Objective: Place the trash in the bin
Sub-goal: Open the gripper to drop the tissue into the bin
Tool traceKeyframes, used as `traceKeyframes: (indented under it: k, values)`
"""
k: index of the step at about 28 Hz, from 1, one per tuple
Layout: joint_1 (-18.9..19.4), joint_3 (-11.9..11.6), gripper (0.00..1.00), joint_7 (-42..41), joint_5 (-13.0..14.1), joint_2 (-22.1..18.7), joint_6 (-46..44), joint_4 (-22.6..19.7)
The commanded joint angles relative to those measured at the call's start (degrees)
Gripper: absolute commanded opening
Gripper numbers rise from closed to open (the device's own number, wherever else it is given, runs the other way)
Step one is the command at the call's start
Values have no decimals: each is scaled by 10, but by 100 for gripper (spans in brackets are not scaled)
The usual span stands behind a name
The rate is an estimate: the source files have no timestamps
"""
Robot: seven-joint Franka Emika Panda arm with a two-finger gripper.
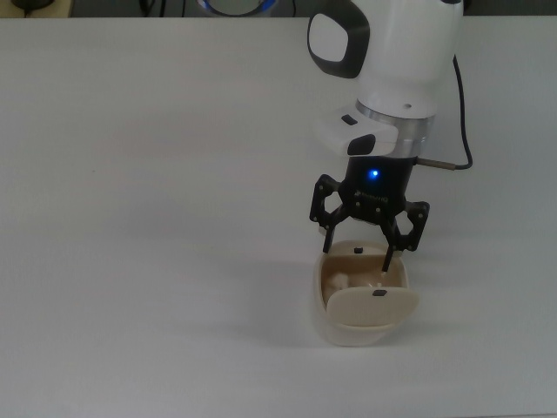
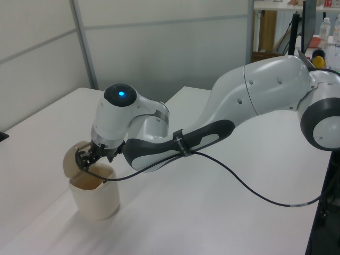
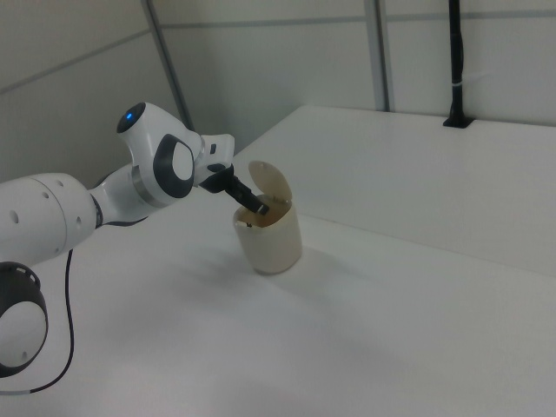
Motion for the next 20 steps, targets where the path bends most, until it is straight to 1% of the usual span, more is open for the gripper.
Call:
traceKeyframes:
  k: [1,5,7,8,10,11,12,13,15,16,17,18,20]
  values:
    - [4,-5,100,11,-14,-8,-21,4]
    - [3,-4,100,-1,-9,-14,-31,3]
    - [2,-1,100,-53,3,-25,-83,1]
    - [2,1,100,-76,14,-26,-105,1]
    - [0,1,100,-125,57,-31,-146,3]
    - [-1,-1,100,-151,82,-36,-164,4]
    - [-1,-6,100,-205,127,-49,-199,4]
    - [-2,-6,100,-230,145,-57,-218,5]
    - [-3,-9,100,-272,168,-73,-256,5]
    - [-3,-14,100,-289,176,-81,-275,5]
    - [-3,-19,100,-301,180,-88,-296,5]
    - [-3,-26,100,-325,182,-102,-335,5]
    - [-3,-28,100,-351,182,-115,-374,5]
